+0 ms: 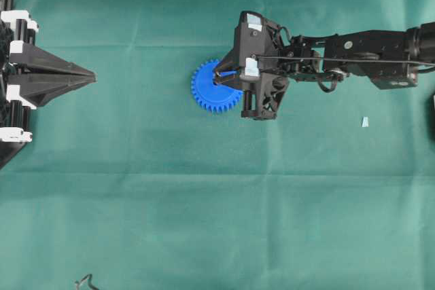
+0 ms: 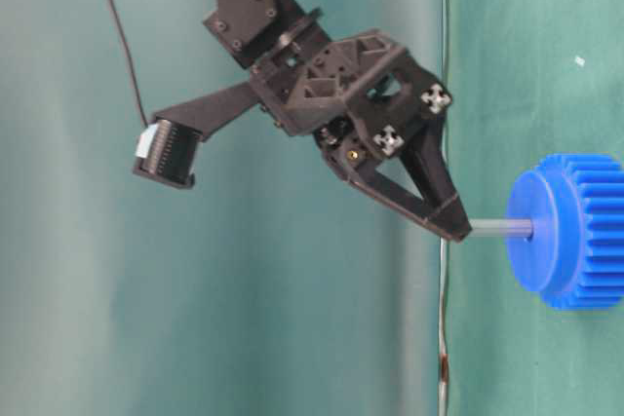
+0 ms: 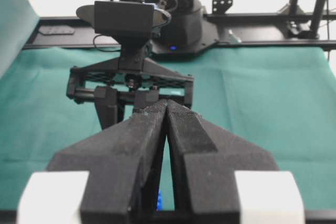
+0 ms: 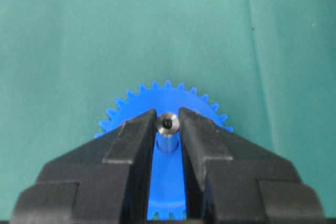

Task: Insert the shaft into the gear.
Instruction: 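Lower the shaft into the gear's center hole with the right gripper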

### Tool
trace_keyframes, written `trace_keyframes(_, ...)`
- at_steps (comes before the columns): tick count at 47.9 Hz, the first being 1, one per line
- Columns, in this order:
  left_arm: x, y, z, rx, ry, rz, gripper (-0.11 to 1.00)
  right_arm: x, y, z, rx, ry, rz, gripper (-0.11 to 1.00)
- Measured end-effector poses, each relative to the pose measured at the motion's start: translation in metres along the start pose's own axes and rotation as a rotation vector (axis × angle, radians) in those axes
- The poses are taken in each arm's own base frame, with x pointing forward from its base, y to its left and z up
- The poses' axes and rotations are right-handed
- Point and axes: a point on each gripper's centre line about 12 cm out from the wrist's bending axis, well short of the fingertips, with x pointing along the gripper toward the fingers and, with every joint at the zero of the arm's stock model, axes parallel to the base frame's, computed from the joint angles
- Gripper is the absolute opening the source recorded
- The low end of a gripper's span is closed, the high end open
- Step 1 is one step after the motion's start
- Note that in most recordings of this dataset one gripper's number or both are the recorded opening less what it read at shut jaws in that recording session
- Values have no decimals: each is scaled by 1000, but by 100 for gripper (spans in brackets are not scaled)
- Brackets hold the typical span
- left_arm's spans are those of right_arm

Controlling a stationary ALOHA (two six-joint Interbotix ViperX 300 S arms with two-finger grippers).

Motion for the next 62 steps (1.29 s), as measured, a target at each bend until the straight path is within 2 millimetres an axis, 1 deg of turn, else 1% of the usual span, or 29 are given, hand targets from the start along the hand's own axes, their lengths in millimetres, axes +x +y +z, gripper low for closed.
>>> trace_keyframes(6,0,0,0,1,0,0,0,4,0,-5,-2,15,-1,16)
trace_keyframes(22,0,0,0,1,2,0,0,5,0,-5,-2,15,-1,16)
trace_keyframes(42,0,0,0,1,3,0,0,14,-3,-14,2,41,-6,16)
trace_keyframes(55,0,0,-3,0,26,0,0,21,-3,-20,1,46,-7,16)
trace_keyframes(62,0,0,-3,2,29,0,0,24,-3,-20,1,44,-8,16)
